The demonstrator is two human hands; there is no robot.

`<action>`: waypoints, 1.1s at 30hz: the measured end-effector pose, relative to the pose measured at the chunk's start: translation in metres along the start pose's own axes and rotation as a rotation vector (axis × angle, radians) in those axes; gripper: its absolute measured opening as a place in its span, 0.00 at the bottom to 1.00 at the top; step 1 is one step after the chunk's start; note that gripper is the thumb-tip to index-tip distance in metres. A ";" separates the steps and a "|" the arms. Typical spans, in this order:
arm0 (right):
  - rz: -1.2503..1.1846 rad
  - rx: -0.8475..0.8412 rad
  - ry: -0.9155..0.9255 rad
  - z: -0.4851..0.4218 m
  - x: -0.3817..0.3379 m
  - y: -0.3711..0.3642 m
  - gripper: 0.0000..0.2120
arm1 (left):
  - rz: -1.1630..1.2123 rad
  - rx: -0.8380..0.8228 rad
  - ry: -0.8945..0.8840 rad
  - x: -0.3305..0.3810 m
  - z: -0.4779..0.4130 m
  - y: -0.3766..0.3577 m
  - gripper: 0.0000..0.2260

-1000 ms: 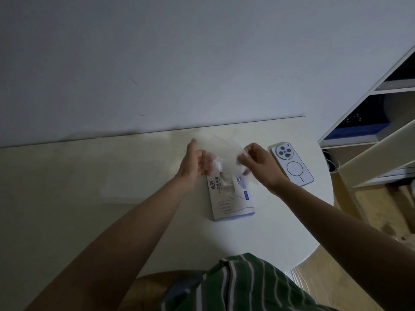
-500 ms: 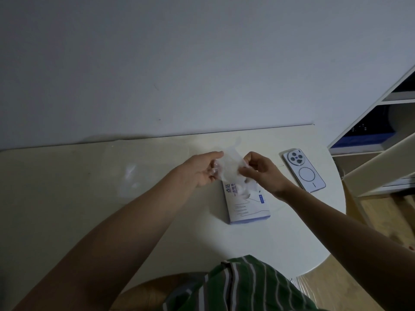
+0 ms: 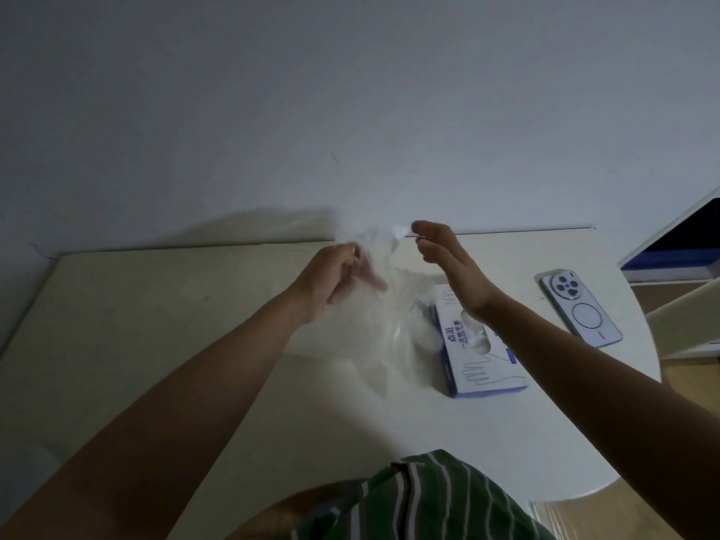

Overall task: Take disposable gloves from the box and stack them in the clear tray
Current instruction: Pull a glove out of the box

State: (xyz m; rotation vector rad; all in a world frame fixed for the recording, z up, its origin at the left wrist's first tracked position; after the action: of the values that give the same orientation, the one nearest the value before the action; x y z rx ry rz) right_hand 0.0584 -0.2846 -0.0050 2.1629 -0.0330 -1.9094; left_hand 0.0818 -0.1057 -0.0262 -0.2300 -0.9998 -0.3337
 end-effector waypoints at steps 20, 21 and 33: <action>0.738 0.015 0.591 -0.065 -0.066 -0.127 0.14 | -1.001 0.883 -0.039 -0.029 0.012 0.127 0.13; 0.722 -0.100 0.568 -0.064 -0.056 -0.145 0.13 | -1.006 0.873 -0.021 -0.031 0.009 0.125 0.13; 0.984 -0.624 -0.096 -0.042 0.092 -0.188 0.25 | -1.386 0.761 -0.191 -0.034 -0.003 0.091 0.15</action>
State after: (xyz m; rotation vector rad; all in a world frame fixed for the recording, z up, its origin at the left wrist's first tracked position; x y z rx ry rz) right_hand 0.0842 -0.1118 -0.1285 1.2534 -0.3831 -1.2026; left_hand 0.1018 -0.0164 -0.0601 1.2080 -1.2796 -1.1447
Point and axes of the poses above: each hand's wrist, its own z-axis away from the middle knuckle, its own y-axis out of the back of the hand, x = y × z, the point moved 7 cm from there along -z, towards the middle knuckle, and after that the axes turned 12 degrees about y, right-handed, at the moved point
